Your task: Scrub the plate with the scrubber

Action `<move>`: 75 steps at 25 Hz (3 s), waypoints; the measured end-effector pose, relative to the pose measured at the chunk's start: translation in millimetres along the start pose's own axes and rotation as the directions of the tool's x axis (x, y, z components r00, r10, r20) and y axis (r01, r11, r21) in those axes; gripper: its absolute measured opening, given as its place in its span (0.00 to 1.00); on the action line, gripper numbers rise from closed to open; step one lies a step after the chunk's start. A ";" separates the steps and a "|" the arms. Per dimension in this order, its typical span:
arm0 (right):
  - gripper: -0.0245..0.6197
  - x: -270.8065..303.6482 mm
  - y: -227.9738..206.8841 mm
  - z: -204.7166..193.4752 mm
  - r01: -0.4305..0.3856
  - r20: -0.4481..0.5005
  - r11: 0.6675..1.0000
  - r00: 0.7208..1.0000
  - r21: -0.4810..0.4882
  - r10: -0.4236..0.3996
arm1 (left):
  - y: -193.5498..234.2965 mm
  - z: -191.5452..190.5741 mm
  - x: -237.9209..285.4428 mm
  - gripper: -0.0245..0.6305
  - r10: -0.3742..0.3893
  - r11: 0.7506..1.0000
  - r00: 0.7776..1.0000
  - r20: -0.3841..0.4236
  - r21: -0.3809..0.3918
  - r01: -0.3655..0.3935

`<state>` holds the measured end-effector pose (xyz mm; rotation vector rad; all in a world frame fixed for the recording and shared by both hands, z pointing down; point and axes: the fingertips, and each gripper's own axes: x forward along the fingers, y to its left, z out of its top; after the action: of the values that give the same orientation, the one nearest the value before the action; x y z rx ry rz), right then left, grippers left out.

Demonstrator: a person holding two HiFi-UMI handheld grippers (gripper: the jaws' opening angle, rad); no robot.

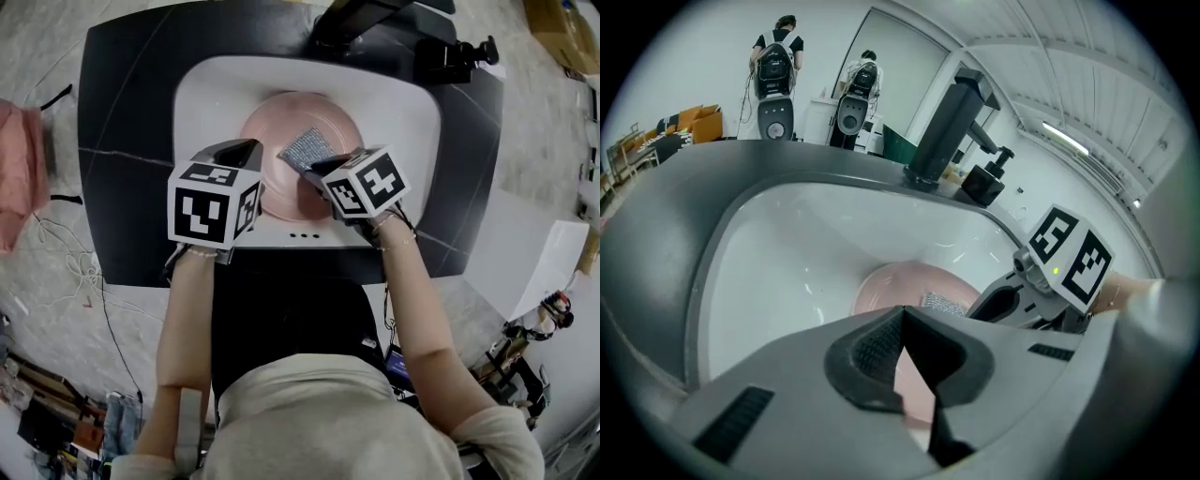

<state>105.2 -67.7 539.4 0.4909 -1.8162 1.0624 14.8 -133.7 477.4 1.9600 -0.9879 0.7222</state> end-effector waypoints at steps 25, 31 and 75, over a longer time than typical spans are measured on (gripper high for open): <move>0.09 -172.1 85.7 82.9 -0.322 0.693 0.946 0.692 0.045 0.203 | -79.9 71.5 -111.7 0.07 -0.084 0.996 0.954 0.286 0.040 0.076; 0.09 -238.8 110.2 94.9 -0.338 0.843 0.941 0.495 -0.035 0.209 | -91.3 94.9 -147.4 0.07 -0.123 0.992 0.891 0.437 0.016 0.129; 0.09 -243.9 102.0 27.4 -0.275 0.852 0.957 0.519 0.091 0.069 | -141.7 63.1 -137.0 0.07 -0.225 0.974 0.912 0.342 0.091 0.206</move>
<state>134.9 -62.3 275.3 1.1359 -2.6638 1.2847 69.0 -83.7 284.0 2.2517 -0.9422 0.2804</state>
